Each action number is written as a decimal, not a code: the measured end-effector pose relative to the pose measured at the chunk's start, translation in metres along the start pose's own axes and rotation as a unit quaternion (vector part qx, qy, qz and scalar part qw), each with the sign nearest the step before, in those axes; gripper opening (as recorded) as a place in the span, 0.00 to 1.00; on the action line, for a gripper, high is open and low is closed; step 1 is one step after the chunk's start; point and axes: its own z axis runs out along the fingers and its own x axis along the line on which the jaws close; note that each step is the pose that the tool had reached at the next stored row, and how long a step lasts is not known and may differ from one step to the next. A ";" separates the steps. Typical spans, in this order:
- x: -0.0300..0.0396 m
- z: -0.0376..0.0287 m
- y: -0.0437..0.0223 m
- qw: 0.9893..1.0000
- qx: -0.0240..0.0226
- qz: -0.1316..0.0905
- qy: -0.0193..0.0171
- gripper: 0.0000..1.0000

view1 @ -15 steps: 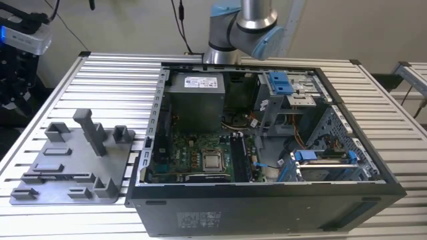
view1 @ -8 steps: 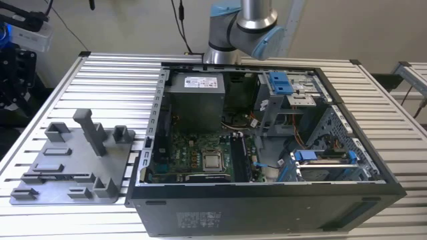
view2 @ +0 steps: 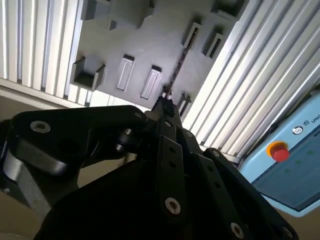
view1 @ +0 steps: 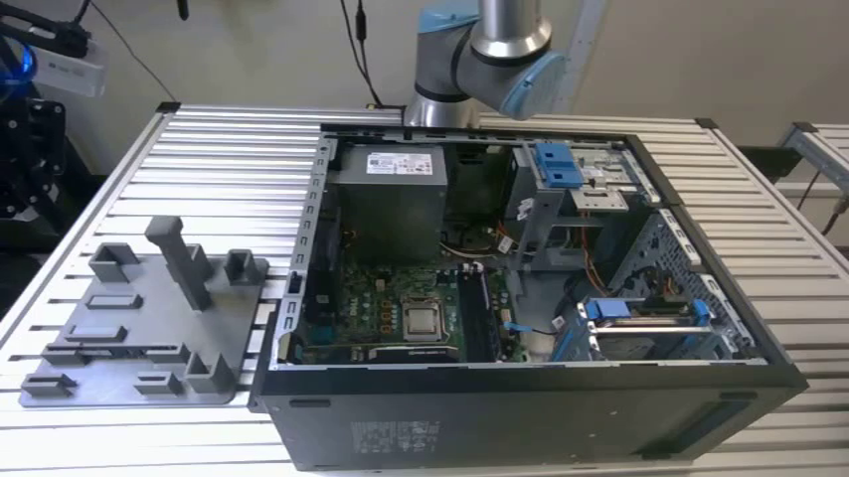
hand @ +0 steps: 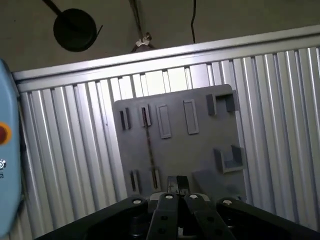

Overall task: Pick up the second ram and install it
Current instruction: 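Pick up the second ram and move it above second insertion slot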

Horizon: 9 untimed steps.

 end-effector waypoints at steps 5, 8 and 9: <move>0.0001 0.0008 0.0000 0.999 -0.001 -0.041 0.001 0.11; 0.0000 0.0011 0.0001 0.998 -0.001 -0.060 0.001 0.11; 0.0000 0.0011 0.0001 0.998 -0.001 -0.061 0.001 0.11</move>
